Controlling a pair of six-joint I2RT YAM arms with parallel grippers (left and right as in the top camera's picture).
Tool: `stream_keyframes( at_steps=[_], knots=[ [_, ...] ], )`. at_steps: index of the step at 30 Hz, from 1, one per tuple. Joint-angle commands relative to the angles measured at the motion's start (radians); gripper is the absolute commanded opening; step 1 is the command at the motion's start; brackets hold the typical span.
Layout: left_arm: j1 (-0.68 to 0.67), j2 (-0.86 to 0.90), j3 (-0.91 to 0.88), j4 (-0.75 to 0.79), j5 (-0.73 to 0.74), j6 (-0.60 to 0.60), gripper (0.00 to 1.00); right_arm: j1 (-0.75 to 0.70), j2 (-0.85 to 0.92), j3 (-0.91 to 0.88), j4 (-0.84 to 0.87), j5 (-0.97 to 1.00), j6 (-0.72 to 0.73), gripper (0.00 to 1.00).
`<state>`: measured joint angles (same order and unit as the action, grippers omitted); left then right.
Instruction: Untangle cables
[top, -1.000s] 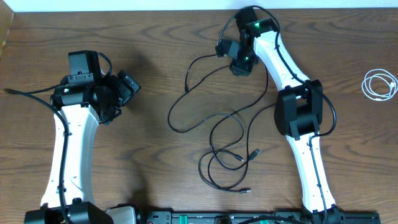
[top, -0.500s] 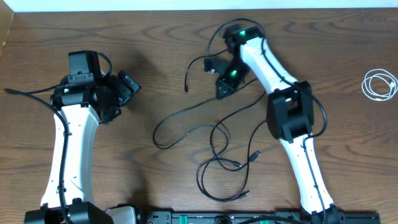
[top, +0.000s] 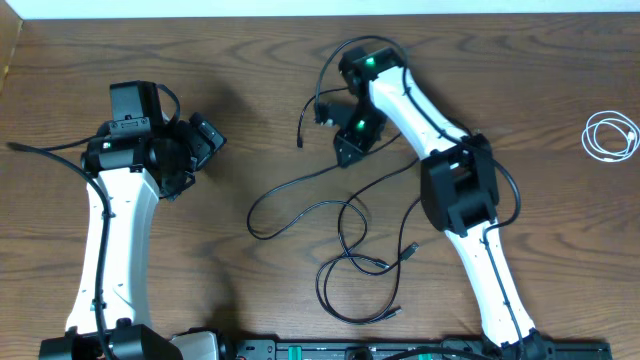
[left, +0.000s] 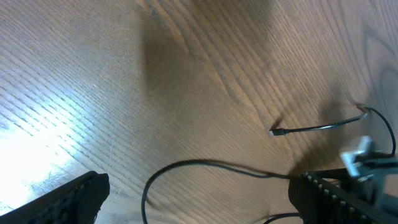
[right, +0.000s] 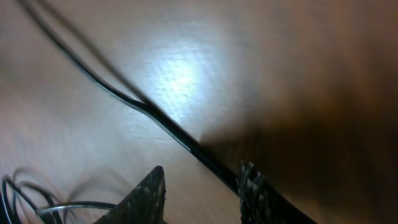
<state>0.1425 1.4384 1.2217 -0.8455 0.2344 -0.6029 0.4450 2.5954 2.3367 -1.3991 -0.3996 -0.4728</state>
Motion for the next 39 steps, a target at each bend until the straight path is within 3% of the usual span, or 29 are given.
stream_keyframes(
  at_steps=[1, 5, 8, 9, 10, 12, 14, 16, 18, 22, 26, 36, 39],
  knots=[
    [0.003, 0.003, 0.005, -0.003, 0.001, -0.005, 0.98, -0.048, -0.093, 0.001, 0.042, 0.053, 0.302, 0.38],
    [0.003, 0.004, 0.005, -0.003, 0.001, -0.004, 0.98, -0.062, -0.105, 0.001, 0.080, 0.300, 0.670, 0.43],
    [0.003, 0.004, 0.005, -0.003, 0.001, -0.005, 0.98, -0.061, -0.105, 0.000, 0.104, 0.356, 0.777, 0.42],
    [0.003, 0.004, 0.005, -0.003, 0.001, -0.004, 0.98, -0.060, -0.104, -0.001, 0.125, 0.330, 0.795, 0.57],
    [0.003, 0.004, 0.005, -0.003, 0.001, -0.005, 0.98, -0.058, -0.104, -0.003, 0.140, 0.297, 0.810, 0.99],
    [0.003, 0.004, 0.005, -0.003, 0.001, -0.005, 0.98, -0.054, -0.104, -0.008, 0.170, 0.243, 0.799, 0.99],
    [0.003, 0.004, 0.005, -0.003, 0.001, -0.005, 0.98, -0.047, -0.104, -0.011, 0.184, 0.252, 0.772, 0.72],
    [0.003, 0.004, 0.005, -0.003, 0.001, -0.005, 0.98, -0.040, -0.104, -0.011, 0.164, 0.310, 0.858, 0.61],
    [0.003, 0.004, 0.005, -0.003, 0.001, -0.005, 0.98, -0.035, -0.104, -0.011, 0.131, 0.396, 1.036, 0.56],
    [0.003, 0.004, 0.005, -0.003, 0.001, -0.005, 0.98, -0.016, -0.104, -0.026, 0.037, 0.575, 1.441, 0.57],
    [0.003, 0.004, 0.005, -0.003, 0.001, -0.005, 0.98, 0.001, -0.102, -0.065, 0.036, 0.665, 1.618, 0.63],
    [0.003, 0.004, 0.005, -0.003, 0.001, -0.005, 0.98, -0.051, -0.102, -0.242, 0.165, 0.554, 1.718, 0.55],
    [0.003, 0.004, 0.005, -0.003, 0.001, -0.005, 0.98, -0.083, -0.102, -0.288, 0.223, 0.491, 1.717, 0.47]
  ],
)
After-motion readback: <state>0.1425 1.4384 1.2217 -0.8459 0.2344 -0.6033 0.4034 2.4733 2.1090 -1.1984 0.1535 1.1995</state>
